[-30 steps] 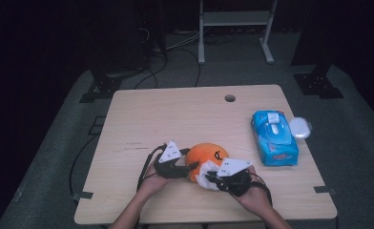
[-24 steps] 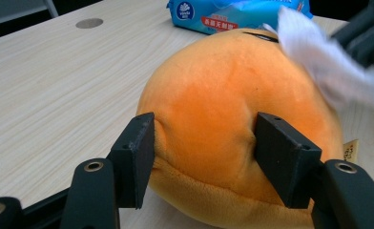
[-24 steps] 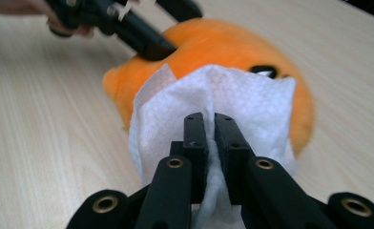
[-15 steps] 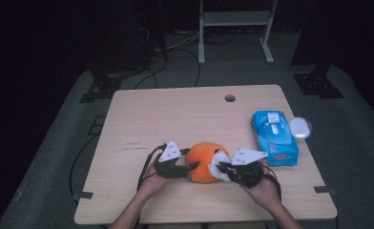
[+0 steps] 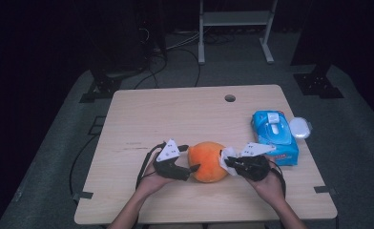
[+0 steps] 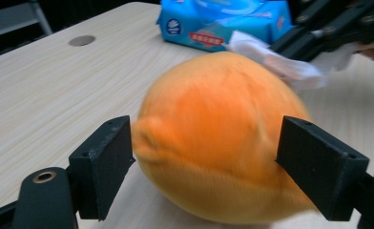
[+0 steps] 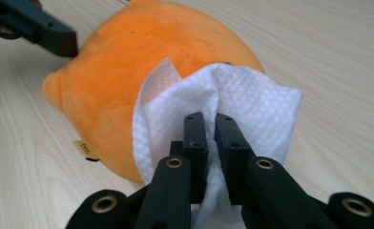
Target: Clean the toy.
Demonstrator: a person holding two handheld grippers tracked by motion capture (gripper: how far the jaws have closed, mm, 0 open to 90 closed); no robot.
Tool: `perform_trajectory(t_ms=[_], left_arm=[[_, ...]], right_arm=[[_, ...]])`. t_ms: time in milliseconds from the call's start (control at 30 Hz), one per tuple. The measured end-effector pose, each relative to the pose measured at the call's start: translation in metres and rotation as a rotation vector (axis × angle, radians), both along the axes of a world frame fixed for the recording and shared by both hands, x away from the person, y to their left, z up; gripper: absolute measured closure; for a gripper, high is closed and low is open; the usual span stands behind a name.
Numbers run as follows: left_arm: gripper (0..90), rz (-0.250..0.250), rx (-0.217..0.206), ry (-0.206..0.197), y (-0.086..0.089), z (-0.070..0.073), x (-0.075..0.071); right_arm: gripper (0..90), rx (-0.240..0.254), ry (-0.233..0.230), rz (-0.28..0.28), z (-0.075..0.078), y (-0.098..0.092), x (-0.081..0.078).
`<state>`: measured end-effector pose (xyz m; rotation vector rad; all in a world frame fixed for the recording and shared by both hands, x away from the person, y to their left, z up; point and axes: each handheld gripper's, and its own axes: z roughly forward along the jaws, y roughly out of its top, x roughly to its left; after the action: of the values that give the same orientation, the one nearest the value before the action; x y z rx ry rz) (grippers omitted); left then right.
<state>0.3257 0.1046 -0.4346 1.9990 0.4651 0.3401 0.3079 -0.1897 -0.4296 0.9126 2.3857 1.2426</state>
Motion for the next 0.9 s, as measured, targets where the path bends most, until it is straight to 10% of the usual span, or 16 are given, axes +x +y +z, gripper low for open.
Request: perform_trajectory(t_ms=[533, 733, 900], left_arm=[[14.3, -0.035, 0.057, 0.03, -0.009, -0.013, -0.001], [32.5, -0.057, 0.033, 0.035, -0.005, -0.008, -0.001], [21.2, -0.043, 0.034, 0.028, -0.005, -0.008, 0.002]], right_arm=[[83.7, 0.051, 0.028, 0.006, 0.001, 0.002, 0.005], [84.5, 0.049, 0.021, 0.076, 0.006, 0.015, -0.008], [84.5, 0.061, -0.003, 0.048, 0.01, 0.009, -0.004]])
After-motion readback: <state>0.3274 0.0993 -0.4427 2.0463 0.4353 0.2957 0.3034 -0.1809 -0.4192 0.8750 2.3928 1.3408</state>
